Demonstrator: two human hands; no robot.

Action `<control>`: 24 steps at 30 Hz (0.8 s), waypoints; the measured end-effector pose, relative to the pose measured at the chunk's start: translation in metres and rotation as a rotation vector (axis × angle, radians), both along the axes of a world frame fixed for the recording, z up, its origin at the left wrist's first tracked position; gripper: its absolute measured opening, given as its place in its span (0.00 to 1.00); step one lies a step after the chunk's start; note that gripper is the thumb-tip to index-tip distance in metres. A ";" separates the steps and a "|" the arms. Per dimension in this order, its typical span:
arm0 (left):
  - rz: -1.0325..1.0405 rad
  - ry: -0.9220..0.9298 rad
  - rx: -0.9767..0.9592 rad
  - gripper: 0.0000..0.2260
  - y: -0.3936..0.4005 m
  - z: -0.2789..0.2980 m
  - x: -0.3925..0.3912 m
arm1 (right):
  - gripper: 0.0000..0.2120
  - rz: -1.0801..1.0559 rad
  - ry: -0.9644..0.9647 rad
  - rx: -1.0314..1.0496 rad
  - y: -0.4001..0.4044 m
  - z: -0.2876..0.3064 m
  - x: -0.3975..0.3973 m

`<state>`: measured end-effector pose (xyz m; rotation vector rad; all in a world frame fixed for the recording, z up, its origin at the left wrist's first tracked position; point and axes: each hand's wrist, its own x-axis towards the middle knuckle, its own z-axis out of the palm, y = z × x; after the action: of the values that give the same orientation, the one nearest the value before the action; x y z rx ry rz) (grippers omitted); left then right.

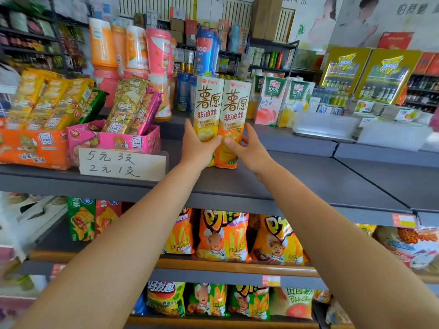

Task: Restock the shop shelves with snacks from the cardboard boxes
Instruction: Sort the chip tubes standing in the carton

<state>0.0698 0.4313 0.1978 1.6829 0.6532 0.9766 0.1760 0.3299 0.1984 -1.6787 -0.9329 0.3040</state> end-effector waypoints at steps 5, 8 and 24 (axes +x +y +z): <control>0.068 -0.066 0.166 0.34 -0.077 -0.012 -0.041 | 0.36 -0.091 -0.149 0.104 -0.064 -0.004 -0.049; -0.094 -0.159 0.241 0.20 -0.146 -0.042 -0.072 | 0.16 -0.121 -0.192 0.327 -0.133 -0.025 -0.082; -0.572 1.097 -0.508 0.10 -0.448 -0.411 -0.141 | 0.13 -0.005 -0.001 -1.075 -0.527 -0.405 -0.139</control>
<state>-0.0711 -0.0164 -0.2130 1.6809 0.9191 -0.5670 0.0368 -0.1971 -0.2064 -2.6378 -0.7981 0.9128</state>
